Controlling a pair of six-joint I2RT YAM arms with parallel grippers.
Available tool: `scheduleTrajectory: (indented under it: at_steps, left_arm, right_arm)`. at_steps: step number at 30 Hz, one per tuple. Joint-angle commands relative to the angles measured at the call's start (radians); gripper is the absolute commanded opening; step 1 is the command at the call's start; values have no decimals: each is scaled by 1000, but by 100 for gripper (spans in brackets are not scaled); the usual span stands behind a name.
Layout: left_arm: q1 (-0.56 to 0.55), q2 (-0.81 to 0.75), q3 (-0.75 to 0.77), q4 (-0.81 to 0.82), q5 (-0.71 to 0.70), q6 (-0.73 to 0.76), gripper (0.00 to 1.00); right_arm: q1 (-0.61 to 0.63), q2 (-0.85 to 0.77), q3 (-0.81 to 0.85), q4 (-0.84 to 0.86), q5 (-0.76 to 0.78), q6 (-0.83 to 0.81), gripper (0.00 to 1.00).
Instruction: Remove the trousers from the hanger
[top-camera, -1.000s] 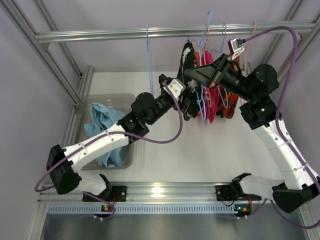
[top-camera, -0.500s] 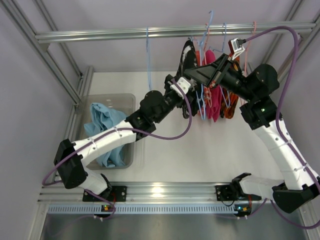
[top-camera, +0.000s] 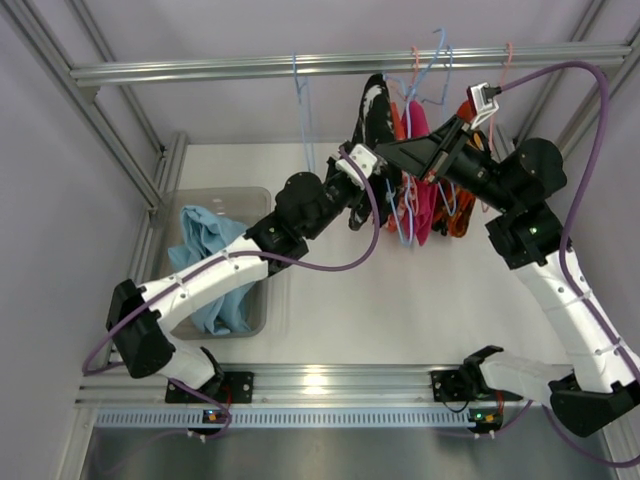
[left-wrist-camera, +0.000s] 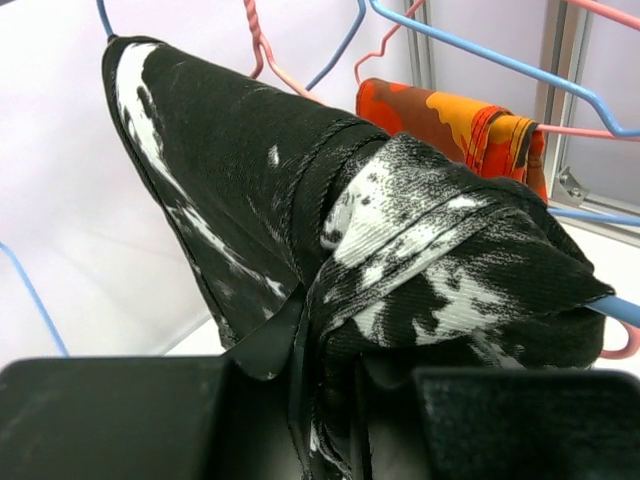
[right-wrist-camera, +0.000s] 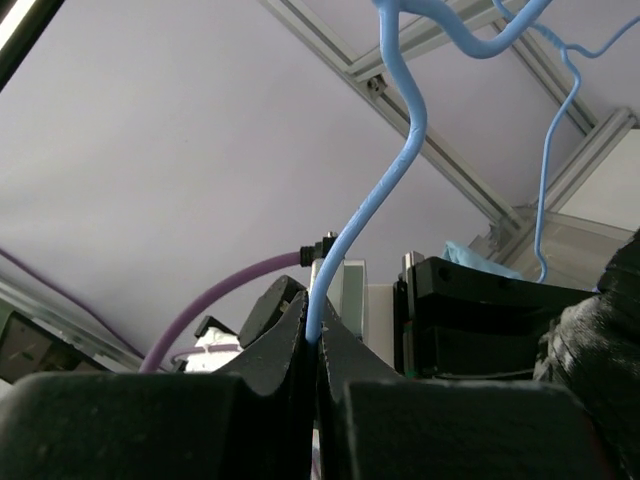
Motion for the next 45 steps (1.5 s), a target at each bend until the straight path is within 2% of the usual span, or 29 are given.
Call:
scheduleTrajectory:
  at_steps: [1,6,21,27,38,45]
  left_arm:
    - [25,-91,53,4,-34,8,0]
    - [18,-162,75,-35,-3,32,0]
    - [4,-203,355,-177,91,-44,0]
    - [4,-211,421,-168,78,6,0]
    - [4,-173,714,-199,92,95,0]
    - [4,-194,832,-216,80,120,0]
  right_arm:
    - [25,-107,11,155,-26,-94,0]
    - [25,-129,-39,129,-4,-150,0]
    - [25,-101,-131,86,53,-216,0]
    - [25,-113,-161,75,70,-246,0]
    - [25,-173,-217,13,76,-298,0]
    - [25,-195,-253,-15,68,-317,0]
